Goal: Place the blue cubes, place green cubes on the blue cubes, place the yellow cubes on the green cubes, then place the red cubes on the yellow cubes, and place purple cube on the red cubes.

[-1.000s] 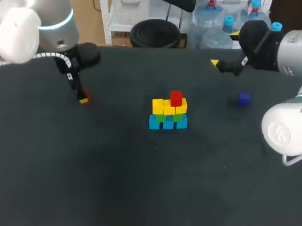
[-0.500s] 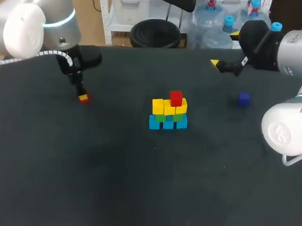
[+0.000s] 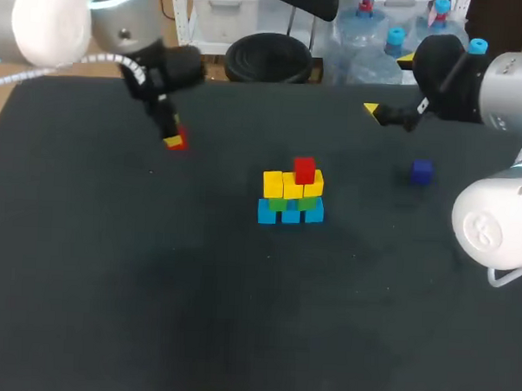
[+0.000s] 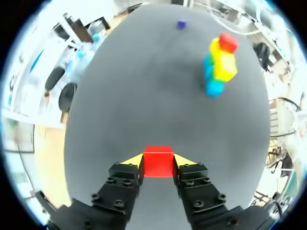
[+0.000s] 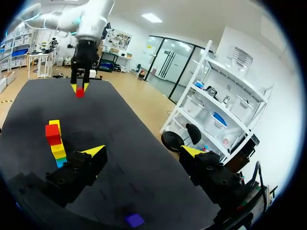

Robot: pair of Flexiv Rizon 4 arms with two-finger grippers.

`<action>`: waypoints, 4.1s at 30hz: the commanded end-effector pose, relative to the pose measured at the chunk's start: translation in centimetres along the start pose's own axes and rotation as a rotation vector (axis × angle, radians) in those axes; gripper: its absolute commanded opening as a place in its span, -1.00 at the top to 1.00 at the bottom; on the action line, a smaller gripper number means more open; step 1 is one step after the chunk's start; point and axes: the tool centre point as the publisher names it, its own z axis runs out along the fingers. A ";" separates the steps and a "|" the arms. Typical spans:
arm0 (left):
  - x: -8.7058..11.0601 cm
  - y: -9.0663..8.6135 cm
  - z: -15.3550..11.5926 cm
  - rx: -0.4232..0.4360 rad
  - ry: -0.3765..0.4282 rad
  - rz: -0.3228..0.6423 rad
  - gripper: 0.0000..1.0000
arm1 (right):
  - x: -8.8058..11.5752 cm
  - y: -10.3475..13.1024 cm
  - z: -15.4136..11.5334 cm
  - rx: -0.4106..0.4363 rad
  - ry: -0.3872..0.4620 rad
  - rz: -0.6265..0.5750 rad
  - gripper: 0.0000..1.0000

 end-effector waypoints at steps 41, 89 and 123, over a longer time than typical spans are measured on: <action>-13.9 -10.5 -1.2 0.064 0.021 0.185 1.00 | -0.1 0.1 0.0 0.004 0.003 0.000 -1.00; -15.7 -11.1 1.1 0.087 0.031 0.219 1.00 | -0.1 0.1 0.0 0.004 0.003 0.000 -1.00; -15.4 -11.0 1.2 0.095 0.029 0.215 0.05 | -0.1 0.1 0.0 0.004 0.003 0.000 -1.00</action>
